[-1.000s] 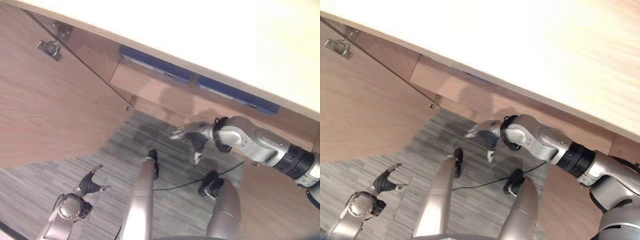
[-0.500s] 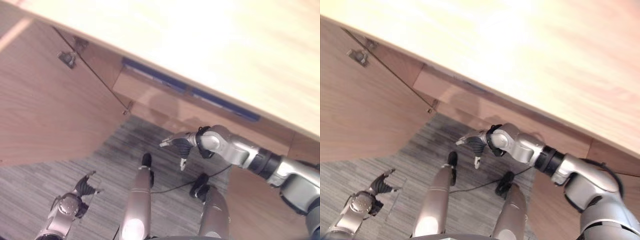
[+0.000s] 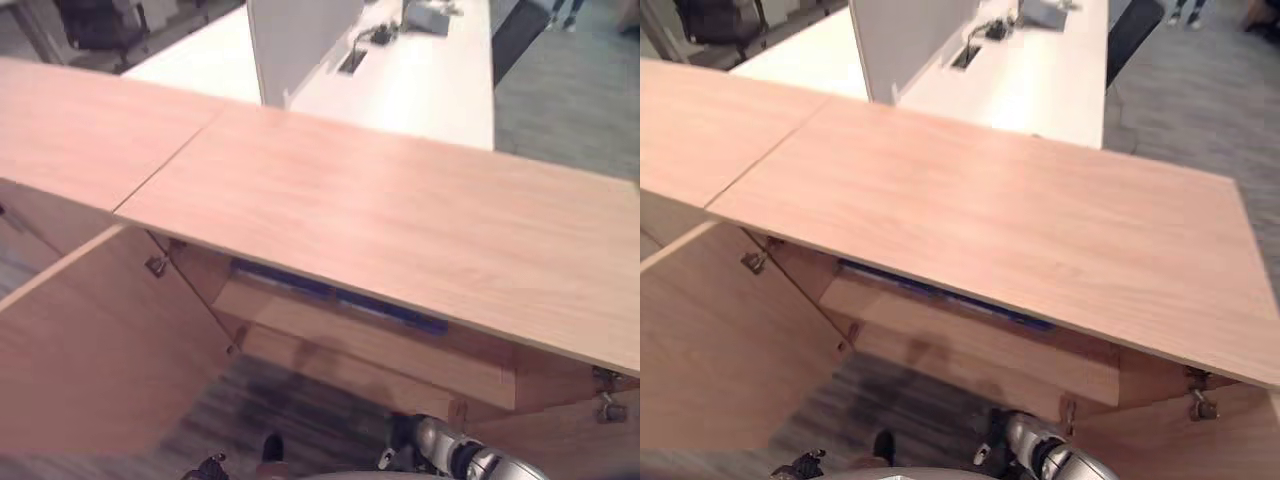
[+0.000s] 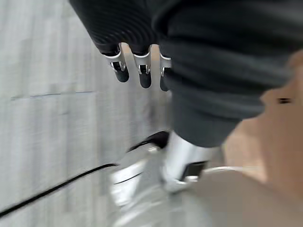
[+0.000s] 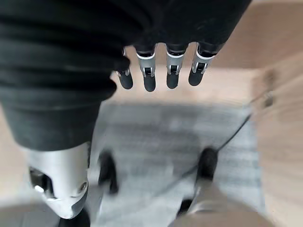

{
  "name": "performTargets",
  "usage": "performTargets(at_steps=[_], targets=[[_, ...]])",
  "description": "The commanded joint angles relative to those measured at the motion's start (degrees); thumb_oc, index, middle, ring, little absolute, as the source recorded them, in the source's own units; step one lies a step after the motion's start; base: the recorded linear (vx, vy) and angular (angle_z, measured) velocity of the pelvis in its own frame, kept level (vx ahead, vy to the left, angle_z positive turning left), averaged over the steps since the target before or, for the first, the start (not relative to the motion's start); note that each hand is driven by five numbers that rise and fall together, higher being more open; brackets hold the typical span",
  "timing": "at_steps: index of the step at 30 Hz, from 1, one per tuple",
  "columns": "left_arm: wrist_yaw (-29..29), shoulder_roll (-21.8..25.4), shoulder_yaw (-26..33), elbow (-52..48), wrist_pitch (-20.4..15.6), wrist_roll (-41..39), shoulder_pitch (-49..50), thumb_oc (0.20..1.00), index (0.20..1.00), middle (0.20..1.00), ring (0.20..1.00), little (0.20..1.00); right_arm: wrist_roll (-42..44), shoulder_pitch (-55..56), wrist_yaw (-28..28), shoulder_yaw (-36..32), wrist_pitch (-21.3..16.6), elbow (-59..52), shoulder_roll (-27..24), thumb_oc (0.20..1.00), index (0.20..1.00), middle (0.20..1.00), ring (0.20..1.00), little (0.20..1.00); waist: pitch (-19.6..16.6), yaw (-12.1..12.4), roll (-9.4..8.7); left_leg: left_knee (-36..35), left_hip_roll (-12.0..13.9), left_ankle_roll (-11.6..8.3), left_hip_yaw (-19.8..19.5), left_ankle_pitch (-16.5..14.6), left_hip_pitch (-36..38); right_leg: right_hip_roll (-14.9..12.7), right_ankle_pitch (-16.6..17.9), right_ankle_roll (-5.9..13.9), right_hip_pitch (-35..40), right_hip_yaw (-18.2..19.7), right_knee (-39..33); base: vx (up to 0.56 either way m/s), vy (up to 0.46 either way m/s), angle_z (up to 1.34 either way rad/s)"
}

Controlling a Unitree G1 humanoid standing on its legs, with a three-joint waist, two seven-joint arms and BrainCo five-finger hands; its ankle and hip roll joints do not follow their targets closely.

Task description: Put the empty folder in the office cabinet

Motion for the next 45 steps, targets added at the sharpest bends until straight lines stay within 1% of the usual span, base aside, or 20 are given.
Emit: performTargets(at_steps=[1,5,7,9,12,13,16,17,19,20,22,25,28,29,30,33,36,38,41,45], targets=[[0.69,-2.3,-6.64,1.58,-2.31,0.36,-3.26,1.0,1.0,1.0,1.0,1.0,5.64,-2.22,-4.15,-2.28,0.24,5.37,2.04,1.0,1.0,1.0,1.0,1.0,-0.23,0.06,-0.15,-0.07,3.33,0.34,2.64,0.68,0.46,1.07,-2.29,-1.68,-4.2,0.05,2.8,0.03,0.013,-0.03],[0.47,-3.76,-12.0,-2.34,-3.05,2.61,-3.62,1.0,1.0,1.0,1.0,1.0,8.35,1.43,-5.24,-4.07,0.06,6.0,1.87,1.0,1.0,1.0,1.0,1.0,-0.43,-1.01,-0.21,2.72,2.96,0.85,1.8,-1.66,1.45,1.11,-2.5,-1.97,-2.66,1.77,2.82,0.04,0.044,-0.09],[0.5,-4.14,-12.8,-4.09,-3.4,1.98,-3.4,1.0,1.0,1.0,1.0,1.0,9.67,2.04,-4.95,-3.96,-0.31,5.14,1.28,1.0,1.0,1.0,1.0,1.0,0.49,-0.54,-0.64,6.9,1.44,1.02,-2.75,-4.16,1.19,0.97,-2.08,-1.96,-2.57,3.65,3.02,-0.04,0.072,-0.21],[-0.41,-4.8,-14.47,-4.7,-3.95,2.27,-3.67,1.0,1.0,1.0,1.0,1.0,11.12,1.57,-5.04,-5.12,-0.49,5.91,0.04,1.0,1.0,1.0,1.0,1.0,1.25,-0.4,-0.41,7.52,-1.85,1.54,-10.01,-8.42,2.54,0.43,-1.43,-1.35,-3.12,6.31,3.74,-0.08,0.128,-0.27],[-0.93,-5.39,-15.75,-3.46,-3.88,2.65,-4.89,1.0,1.0,1.0,1.0,1.0,13.37,1.78,-5.31,-8.5,-0.27,7.81,-0.78,1.0,1.0,1.0,1.0,1.0,1.48,-1.5,0.29,6.17,-4.2,2.68,-11.99,-9.3,3.5,-0.85,-0.69,-0.52,-4.19,7.44,5.53,-0.09,0.232,-0.45],[-1.31,-5.51,-15.32,-1.21,-3.69,3.62,-5.69,1.0,1.0,1.0,1.0,1.0,16.85,2.81,-5.45,-14.15,-0.37,8.75,-2.66,1.0,1.0,1.0,1.0,1.0,1.06,-3.29,1.05,5.3,-5.78,3.7,-10.88,-9.69,4.23,-3.17,1.05,0.6,-5.62,8.43,6.82,-0.14,0.465,-0.32],[-1.69,-5.46,-13.61,1.53,-3.98,4.41,-5.78,1.0,1.0,1.0,1.0,1.0,19.59,5.44,-5.56,-20.72,-0.96,9.69,-5.81,1.0,1.0,1.0,1.0,1.0,0.25,-4.9,1.65,3.82,-9.04,5.63,-8.24,-10.28,5.63,-6.47,3.97,2.64,-7.46,10.41,7.1,-0.09,0.358,-0.3],[-1.67,-5.51,-13.64,1.57,-4.0,4.41,-5.78,1.0,1.0,1.0,1.0,1.0,19.59,5.5,-5.54,-20.74,-0.95,9.65,-5.87,1.0,1.0,1.0,1.0,1.0,0.25,-4.74,1.62,3.78,-9.13,5.71,-8.09,-10.27,5.7,-6.54,4.01,2.71,-7.53,10.6,7.13,-0.12,0.339,-0.44],[-2.47,-5.87,-11.4,2.74,-4.41,2.95,-4.96,1.0,1.0,1.0,1.0,1.0,20.75,7.2,-5.47,-25.98,-1.21,11.18,-8.61,1.0,1.0,1.0,1.0,1.0,0.31,-6.13,1.89,2.37,-12.02,7.38,-5.5,-10.73,6.94,-8.95,6.56,4.03,-8.87,11.89,6.44,-0.11,0.312,-0.46],[-2.47,-5.9,-11.42,2.76,-4.42,2.95,-4.97,1.0,1.0,1.0,1.0,1.0,20.74,7.22,-5.46,-26.0,-1.21,11.17,-8.65,1.0,1.0,1.0,1.0,1.0,0.33,-6.02,1.88,2.35,-12.08,7.42,-5.4,-10.72,6.98,-8.98,6.62,4.07,-8.88,12.01,6.41,-0.1,0.26,-0.43],[-3.63,-6.47,-9.31,4.7,-4.39,2.01,-3.23,1.0,1.0,1.0,1.0,1.0,22.13,8.28,-5.41,-30.45,-1.53,12.43,-10.94,1.0,1.0,1.0,1.0,1.0,0.97,-7.14,2.15,1.27,-14.0,9.03,-2.9,-10.93,8.31,-10.22,9.93,4.84,-10.47,12.67,5.13,-0.13,0.278,-0.43],[-4.28,-8.09,-7.83,7.03,-4.09,1.02,-1.67,1.0,1.0,1.0,1.0,1.0,24.93,7.59,-6.1,-33.17,-1.51,13.61,-9.68,1.0,1.0,1.0,1.0,1.0,1.61,-7.6,2.47,-0.88,-14.93,9.57,0.42,-10.07,9.76,-10.04,12.32,5.39,-11.9,12.69,2.32,-0.11,0.186,-0.62],[-5.32,-8.59,-6.4,7.41,-4.13,-0.14,-0.05,1.0,1.0,1.0,1.0,1.0,28.6,7.32,-6.93,-35.28,-1.87,13.24,-9.01,1.0,1.0,1.0,1.0,1.0,2.11,-7.56,2.36,-2.28,-15.36,9.83,3.34,-9.3,10.33,-9.84,13.98,5.66,-13.59,10.39,0.62,-0.13,0.125,-0.88],[-5.74,-8.74,-6.8,7.12,-4.27,-0.2,0.12,1.0,1.0,1.0,1.0,1.0,30.28,7.1,-7.08,-35.74,-1.99,13.31,-8.79,1.0,1.0,1.0,1.0,1.0,3.15,-7.49,2.58,-2.25,-14.96,10.08,5.1,-8.87,10.18,-10.03,12.97,5.22,-13.58,4.97,0.85,-0.1,0.036,-0.86],[-5.75,-8.74,-6.8,7.12,-4.27,-0.2,0.12,1.0,1.0,1.0,1.0,1.0,30.29,7.1,-7.08,-35.74,-1.99,13.3,-8.8,1.0,1.0,1.0,1.0,1.0,3.2,-7.53,2.6,-2.26,-14.94,10.07,5.05,-8.87,10.23,-10.01,12.95,5.22,-13.49,4.91,0.84,-0.15,0.048,-0.75],[-5.91,-8.97,-6.69,6.8,-3.97,-0.21,0.22,1.0,1.0,1.0,1.0,1.0,31.74,7.82,-7.21,-36.09,-2.12,13.44,-8.08,1.0,1.0,1.0,1.0,1.0,3.6,-7.22,3.22,-2.35,-13.71,10.08,6.69,-9.2,10.48,-11.01,8.99,4.45,-11.66,0.33,4.28,-0.07,0.018,-0.46],[-5.99,-8.51,-6.87,5.79,-4.19,-0.57,-0.22,1.0,1.0,1.0,1.0,1.0,34.68,9.55,-6.62,-37.67,-2.54,13.82,-7.55,1.0,1.0,1.0,1.0,1.0,3.13,-8.03,3.4,-2.48,-12.92,10.29,7.98,-9.39,10.01,-13.58,7.14,4.07,-9.58,2.3,10.2,-0.09,-0.017,-0.34],[-6.1,-8.39,-7.0,5.03,-4.42,-1.45,-0.67,1.0,1.0,1.0,1.0,1.0,42.07,9.99,-6.73,-41.11,-4.17,12.75,-7.79,1.0,1.0,1.0,1.0,1.0,2.3,-8.78,3.88,-2.44,-12.42,10.55,9.25,-9.31,9.39,-15.59,6.77,4.06,-7.36,3.71,12.79,-0.06,-0.019,-0.19],[-6.62,-7.27,-6.72,4.05,-4.56,-2.97,-1.21,1.0,1.0,1.0,1.0,1.0,48.25,10.1,-6.77,-44.76,-5.51,12.41,-9.15,1.0,1.0,1.0,1.0,1.0,0.62,-8.92,4.22,-2.29,-11.94,10.53,11.39,-9.2,8.4,-18.71,8.46,4.9,-4.82,3.93,13.85,-0.04,-0.054,-0.28],[-6.24,-6.17,-7.33,4.11,-4.62,-2.86,-2.38,1.0,1.0,1.0,1.0,1.0,47.61,9.86,-6.92,-44.82,-5.15,11.99,-10.6,1.0,1.0,1.0,1.0,1.0,-1.65,-8.96,2.92,-2.17,-12.0,10.35,13.31,-9.06,7.79,-18.51,10.28,5.56,-1.96,4.86,11.64,0.01,-0.117,-0.63]])
